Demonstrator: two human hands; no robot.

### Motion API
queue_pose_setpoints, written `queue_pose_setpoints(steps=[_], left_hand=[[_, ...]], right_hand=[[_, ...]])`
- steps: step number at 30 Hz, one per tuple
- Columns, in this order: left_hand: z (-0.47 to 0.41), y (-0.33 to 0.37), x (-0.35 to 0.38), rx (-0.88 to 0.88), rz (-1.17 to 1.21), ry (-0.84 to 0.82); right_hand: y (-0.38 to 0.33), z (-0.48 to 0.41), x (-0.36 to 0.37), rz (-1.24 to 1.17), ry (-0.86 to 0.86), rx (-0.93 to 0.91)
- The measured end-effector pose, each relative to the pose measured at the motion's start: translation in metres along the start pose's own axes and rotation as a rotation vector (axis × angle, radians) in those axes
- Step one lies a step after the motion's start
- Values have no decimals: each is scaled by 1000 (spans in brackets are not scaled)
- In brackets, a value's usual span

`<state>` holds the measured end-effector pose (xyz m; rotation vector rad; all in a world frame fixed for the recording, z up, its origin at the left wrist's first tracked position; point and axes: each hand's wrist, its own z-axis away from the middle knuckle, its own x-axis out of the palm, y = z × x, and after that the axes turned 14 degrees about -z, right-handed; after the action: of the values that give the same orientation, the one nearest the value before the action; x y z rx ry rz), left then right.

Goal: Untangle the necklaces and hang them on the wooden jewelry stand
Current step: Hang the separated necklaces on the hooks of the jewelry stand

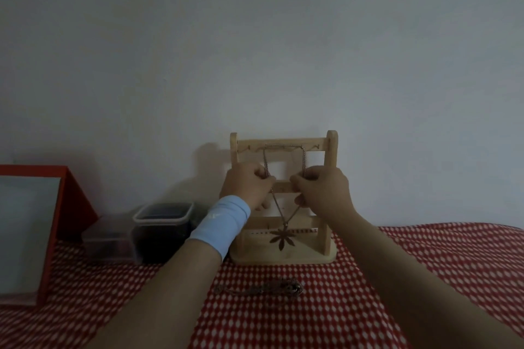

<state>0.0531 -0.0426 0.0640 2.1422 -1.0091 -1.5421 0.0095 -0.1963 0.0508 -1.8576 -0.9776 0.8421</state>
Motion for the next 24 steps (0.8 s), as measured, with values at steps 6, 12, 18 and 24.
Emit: queue_pose_setpoints(steps=[6,12,18,24], left_hand=[[0,-1,13,-3,-51,-94],[-2,-10,27,-8,-114,-70],[0,-9,29,9,-124,-31],[0,-6,25,-8,6,-7]], right_hand=[[17,7,11,0,-1,52],[31,8,23,119,7,35],[37,2,31,140,-45,62],[31,-1,28,110,-46,41]])
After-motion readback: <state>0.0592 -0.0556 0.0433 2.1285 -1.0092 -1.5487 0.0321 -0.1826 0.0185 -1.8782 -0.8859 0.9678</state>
